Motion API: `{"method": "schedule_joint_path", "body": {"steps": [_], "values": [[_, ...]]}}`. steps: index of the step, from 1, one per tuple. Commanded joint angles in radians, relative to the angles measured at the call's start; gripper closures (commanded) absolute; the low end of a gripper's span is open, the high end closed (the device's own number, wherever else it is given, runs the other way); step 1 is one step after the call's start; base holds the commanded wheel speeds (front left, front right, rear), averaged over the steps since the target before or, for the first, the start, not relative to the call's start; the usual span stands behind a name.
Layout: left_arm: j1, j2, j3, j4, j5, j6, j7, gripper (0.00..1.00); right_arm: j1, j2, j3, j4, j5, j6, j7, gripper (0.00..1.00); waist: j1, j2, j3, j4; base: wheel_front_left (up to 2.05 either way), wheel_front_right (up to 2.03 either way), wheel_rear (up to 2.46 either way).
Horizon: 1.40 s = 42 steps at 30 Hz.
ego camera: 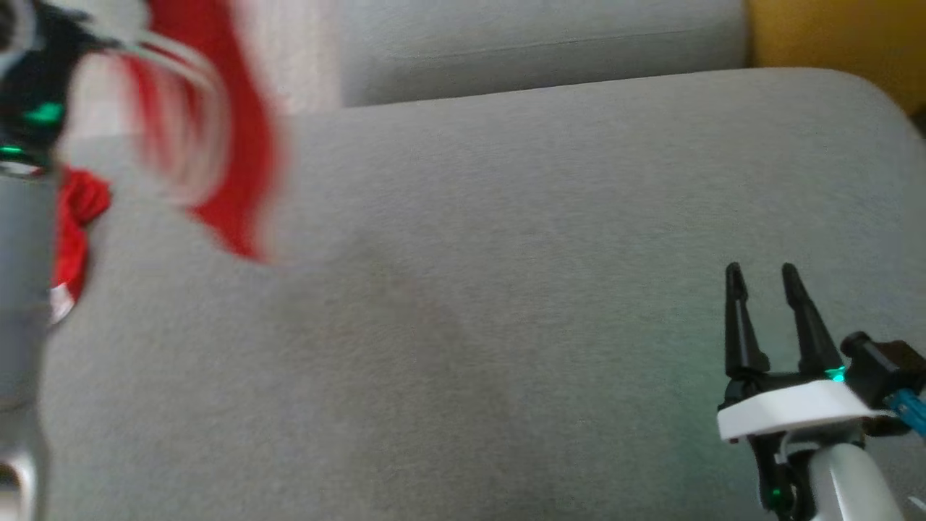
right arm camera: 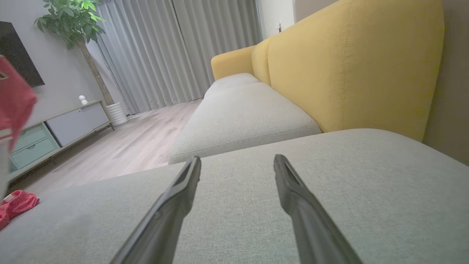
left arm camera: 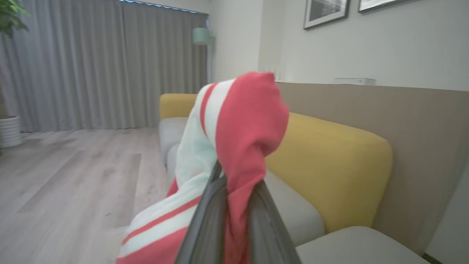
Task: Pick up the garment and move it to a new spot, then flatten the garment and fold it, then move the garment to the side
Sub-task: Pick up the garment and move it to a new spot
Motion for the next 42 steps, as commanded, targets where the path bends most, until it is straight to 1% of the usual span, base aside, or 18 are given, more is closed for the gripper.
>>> {"method": "schedule_joint_path", "body": {"steps": [1,5,10,12,15,18,19,20,21,24,27,30,33,35,38,41,42], "values": [[-0.048,0.012,0.01,-0.037,-0.01,-0.006,0.011,1.0,-0.028,-0.006,0.038,-0.03,0.007,0.008,-0.012,0.0,0.0001,-0.0001,-0.015,-0.052,0.0,0.0,0.0],[-0.008,-0.059,-0.033,-0.022,-0.033,-0.008,-0.001,1.0,-0.046,-0.006,0.072,-0.03,0.012,0.008,-0.007,0.0,0.0001,-0.0001,-0.006,-0.101,0.0,0.0,0.0],[0.078,-0.139,-0.081,0.031,-0.059,-0.015,-0.037,1.0,-0.066,-0.006,0.099,-0.028,0.018,0.008,-0.009,0.0,0.0001,-0.0001,0.009,-0.151,0.0,0.0,0.0],[0.122,-0.153,-0.107,0.067,-0.047,-0.023,-0.065,1.0,-0.074,-0.006,0.112,-0.027,0.022,0.008,-0.01,0.0,0.0001,-0.0001,0.018,-0.169,0.0,0.0,0.0],[0.189,-0.163,-0.147,0.141,-0.006,-0.034,-0.135,1.0,-0.085,-0.006,0.128,-0.025,0.026,0.008,-0.013,0.0,0.0001,-0.0001,0.033,-0.188,0.0,0.0,0.0],[0.249,-0.172,-0.179,0.233,0.046,-0.028,-0.218,1.0,-0.093,-0.006,0.141,-0.021,0.029,0.008,-0.015,0.0,0.0001,-0.0001,0.043,-0.199,0.0,0.0,0.0],[0.249,-0.172,-0.179,0.233,0.046,-0.028,-0.218,1.0,-0.093,-0.006,0.141,-0.021,0.029,0.008,-0.015,0.0,0.0001,-0.0001,0.043,-0.199,0.0,0.0,0.0],[0.265,-0.175,-0.19,0.264,0.066,-0.025,-0.247,0.6,-0.095,-0.006,0.144,-0.019,0.029,0.008,-0.016,0.0,0.0001,-0.0001,0.045,-0.202,0.0,0.0,0.0],[0.281,-0.181,-0.196,0.294,0.078,-0.021,-0.277,0.0,-0.097,-0.006,0.147,-0.017,0.03,0.008,-0.016,0.0,0.0001,-0.0001,0.046,-0.203,0.0,0.0,0.0],[0.322,-0.201,-0.203,0.375,0.099,-0.007,-0.36,0.0,-0.1,-0.006,0.15,-0.01,0.029,0.008,-0.016,0.0,0.0001,-0.0001,0.043,-0.201,0.0,0.0,0.0],[0.356,-0.22,-0.203,0.425,0.1,-0.006,-0.429,0.0,-0.096,-0.006,0.139,-0.007,0.023,0.008,-0.013,0.0,0.0001,-0.0001,0.031,-0.185,0.0,0.0,0.0],[0.388,-0.238,-0.176,0.423,0.088,-0.004,-0.537,0.0,-0.082,-0.006,0.118,-0.01,0.011,0.008,-0.006,0.0,0.0001,-0.0001,0.014,-0.157,0.0,0.0,0.0],[0.436,-0.241,-0.149,0.389,0.087,0.006,-0.646,0.0,-0.065,-0.006,0.099,-0.017,-0.001,0.008,0.005,0.0,0.0001,-0.0001,-0.004,-0.123,0.0,0.0,0.0],[0.474,-0.229,-0.144,0.361,0.101,0.019,-0.697,0.0,-0.054,-0.006,0.09,-0.025,-0.008,0.008,0.014,0.0,0.0001,-0.0001,-0.015,-0.098,0.0,0.0,0.0],[0.541,-0.204,-0.122,0.31,0.117,0.05,-0.75,0.0,-0.04,-0.006,0.084,-0.036,-0.017,0.008,0.029,0.0,0.0001,-0.0001,-0.031,-0.065,0.0,0.0,0.0],[0.616,-0.172,-0.09,0.242,0.142,0.09,-0.778,0.0,-0.026,-0.006,0.078,-0.05,-0.025,0.008,0.043,0.0,0.0001,-0.0001,-0.04,-0.033,0.0,0.0,0.0],[0.664,-0.152,-0.069,0.196,0.158,0.112,-0.786,0.0,-0.018,-0.006,0.073,-0.056,-0.03,0.008,0.052,0.0,0.0001,-0.0001,-0.043,-0.013,0.0,0.0,0.0]]}}
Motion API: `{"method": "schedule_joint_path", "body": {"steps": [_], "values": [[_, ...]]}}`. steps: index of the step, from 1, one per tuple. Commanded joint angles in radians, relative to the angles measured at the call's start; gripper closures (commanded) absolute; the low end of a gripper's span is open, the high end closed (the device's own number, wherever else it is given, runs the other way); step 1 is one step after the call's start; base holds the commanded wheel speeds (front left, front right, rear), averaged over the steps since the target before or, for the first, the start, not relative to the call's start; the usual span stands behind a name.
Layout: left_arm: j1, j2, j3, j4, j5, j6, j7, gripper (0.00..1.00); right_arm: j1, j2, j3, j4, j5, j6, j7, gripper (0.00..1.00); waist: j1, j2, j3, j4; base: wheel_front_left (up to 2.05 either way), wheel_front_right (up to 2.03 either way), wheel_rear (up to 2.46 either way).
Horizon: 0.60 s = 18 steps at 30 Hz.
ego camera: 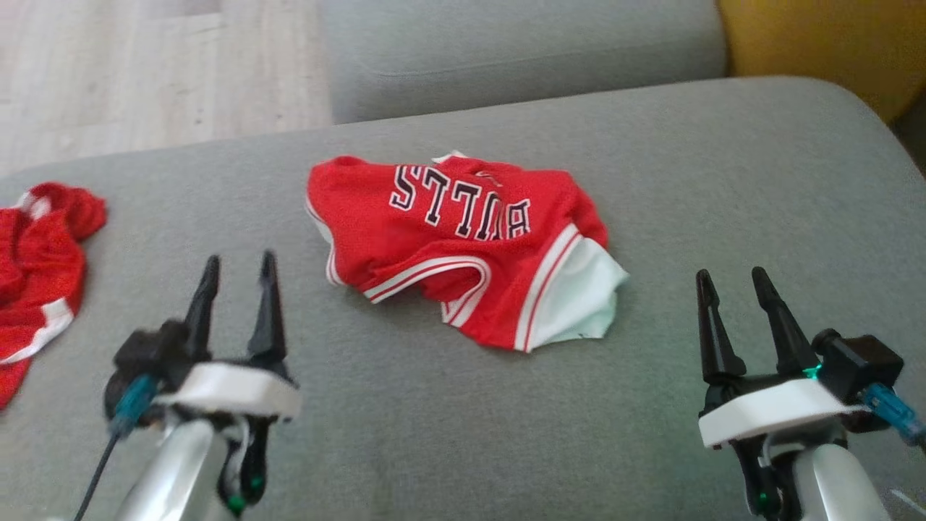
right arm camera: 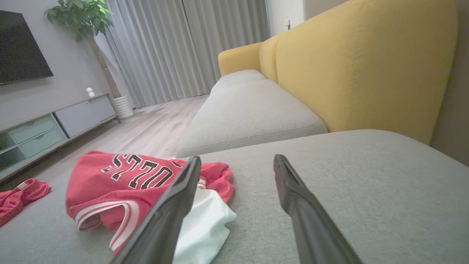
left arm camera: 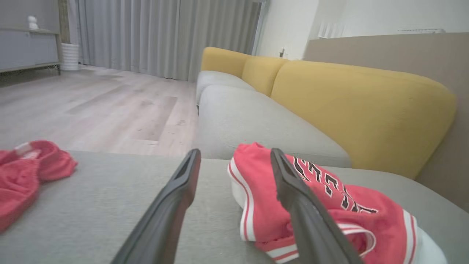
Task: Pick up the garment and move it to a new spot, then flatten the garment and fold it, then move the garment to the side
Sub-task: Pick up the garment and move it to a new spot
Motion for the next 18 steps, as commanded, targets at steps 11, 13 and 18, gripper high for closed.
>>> {"method": "schedule_joint_path", "body": {"steps": [11,13,18], "values": [[0.196,0.098,0.086,-0.193,0.056,0.102,0.004,0.0,0.023,-0.006,0.002,-0.046,-0.035,0.008,0.068,0.0,0.0001,-0.0001,-0.031,0.093,0.0,0.0,0.0],[0.214,0.103,0.087,-0.217,0.056,0.111,0.011,0.0,0.029,-0.006,0.0,-0.046,-0.036,0.008,0.075,0.0,0.0001,-0.0001,-0.033,0.098,0.0,0.0,0.0],[0.226,0.113,0.09,-0.257,0.052,0.124,0.028,0.0,0.037,-0.006,0.001,-0.048,-0.035,0.008,0.082,0.0,0.0001,-0.0001,-0.033,0.099,0.0,0.0,0.0]]}}
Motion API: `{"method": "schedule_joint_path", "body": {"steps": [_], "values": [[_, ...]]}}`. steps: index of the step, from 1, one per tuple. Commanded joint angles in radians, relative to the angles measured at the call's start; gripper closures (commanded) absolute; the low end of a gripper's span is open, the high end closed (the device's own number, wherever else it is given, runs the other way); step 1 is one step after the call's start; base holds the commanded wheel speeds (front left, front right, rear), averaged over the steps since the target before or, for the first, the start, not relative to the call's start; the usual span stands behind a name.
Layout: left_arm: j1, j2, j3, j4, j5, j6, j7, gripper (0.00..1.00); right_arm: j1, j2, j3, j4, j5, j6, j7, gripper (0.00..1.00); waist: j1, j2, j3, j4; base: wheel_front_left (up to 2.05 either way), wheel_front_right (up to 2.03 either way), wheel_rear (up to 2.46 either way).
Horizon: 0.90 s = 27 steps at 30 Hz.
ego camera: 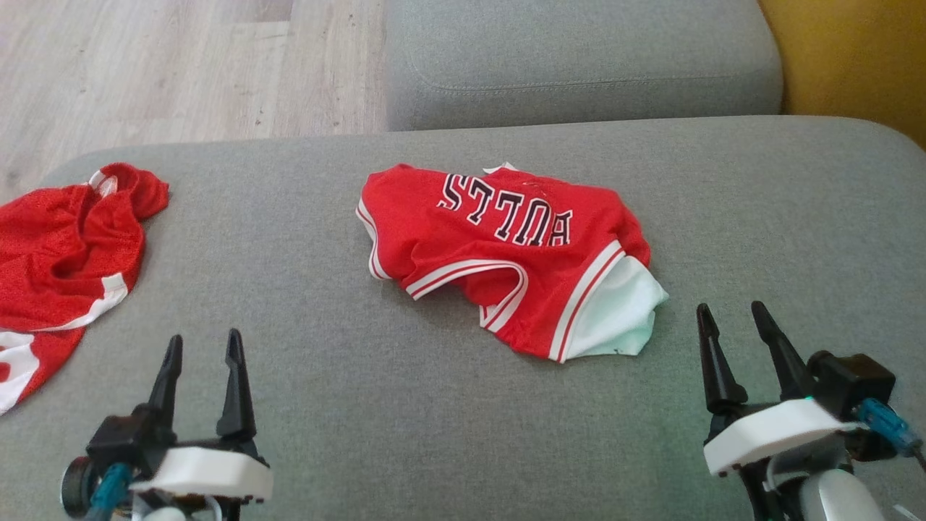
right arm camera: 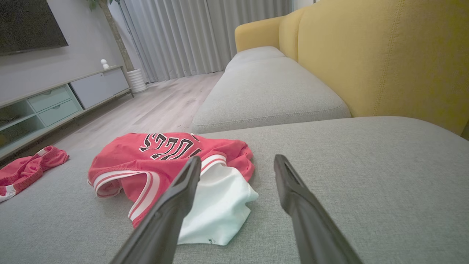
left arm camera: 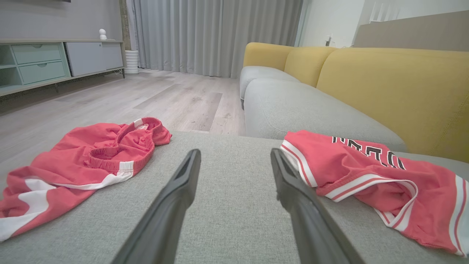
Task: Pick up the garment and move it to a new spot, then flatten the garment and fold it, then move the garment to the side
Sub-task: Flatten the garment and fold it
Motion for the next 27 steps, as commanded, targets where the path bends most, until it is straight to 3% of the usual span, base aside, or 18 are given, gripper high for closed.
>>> {"method": "schedule_joint_path", "body": {"steps": [1,10,17,27], "values": [[-0.042,0.028,0.041,-0.044,-0.001,0.012,0.004,0.0,-0.024,-0.006,0.024,-0.034,-0.006,0.008,0.003,0.0,0.0001,0.0,0.001,-0.003,0.0,0.0,0.0],[-0.036,0.034,0.041,-0.077,-0.004,0.026,0.019,0.0,-0.029,-0.006,0.055,-0.028,0.003,0.008,0.006,0.0,0.0001,0.0,0.011,-0.018,0.0,0.0,0.0],[-0.055,0.034,0.034,-0.099,0.0,0.033,0.027,0.0,-0.109,-0.006,0.223,0.002,-0.024,0.008,0.069,0.0,0.0001,0.0,0.047,-0.01,0.0,0.0,0.0],[-0.122,0.015,0.007,-0.104,0.005,0.016,0.024,0.0,-0.359,-0.006,0.454,0.298,-0.127,0.008,0.193,0.0,0.0001,0.0,0.124,0.044,0.0,0.0,0.0]]}}
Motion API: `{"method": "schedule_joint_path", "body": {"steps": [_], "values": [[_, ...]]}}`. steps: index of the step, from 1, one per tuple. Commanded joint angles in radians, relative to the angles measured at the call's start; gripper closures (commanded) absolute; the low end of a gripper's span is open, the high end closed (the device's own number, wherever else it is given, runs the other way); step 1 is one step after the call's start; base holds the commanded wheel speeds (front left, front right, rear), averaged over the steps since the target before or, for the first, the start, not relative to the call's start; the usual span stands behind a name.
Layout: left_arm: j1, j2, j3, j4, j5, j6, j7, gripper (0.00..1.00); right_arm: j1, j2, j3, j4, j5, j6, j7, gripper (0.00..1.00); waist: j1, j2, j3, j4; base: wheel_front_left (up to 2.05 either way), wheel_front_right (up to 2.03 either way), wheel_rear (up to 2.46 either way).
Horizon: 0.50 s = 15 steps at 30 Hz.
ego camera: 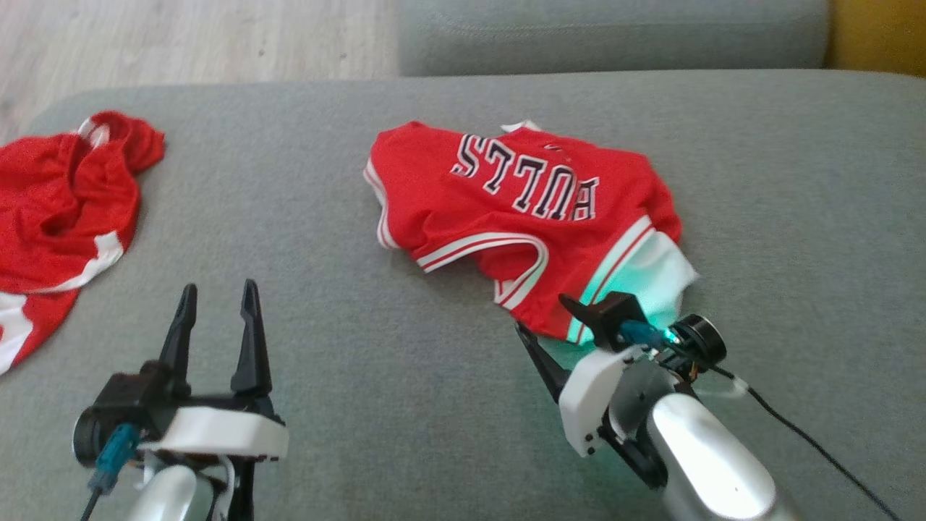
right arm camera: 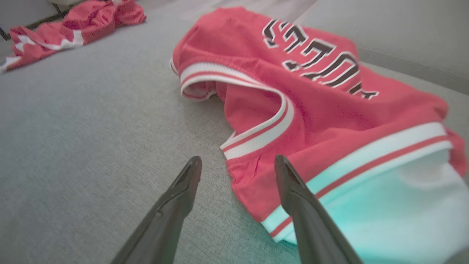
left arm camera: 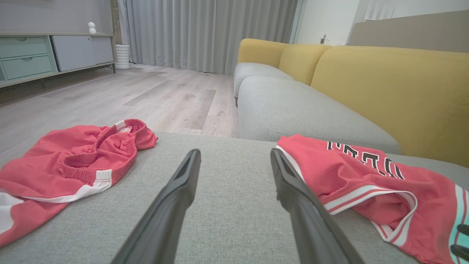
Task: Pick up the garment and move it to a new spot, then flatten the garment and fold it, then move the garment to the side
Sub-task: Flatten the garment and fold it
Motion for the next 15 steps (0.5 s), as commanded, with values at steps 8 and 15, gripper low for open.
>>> {"method": "schedule_joint_path", "body": {"steps": [8,15], "values": [[-0.095,-0.004,0.009,-0.005,0.009,-0.021,-0.013,0.0,-0.147,-0.002,0.055,0.216,-0.03,0.008,0.061,0.0,-0.0002,0.0,0.04,0.061,0.0,0.0,0.0],[-0.111,-0.007,0.002,0.01,0.009,-0.029,-0.022,0.0,-0.192,-0.002,0.001,0.289,-0.025,0.008,0.039,1.0,-0.0002,0.0,0.038,0.067,0.0,0.0,0.0]]}}
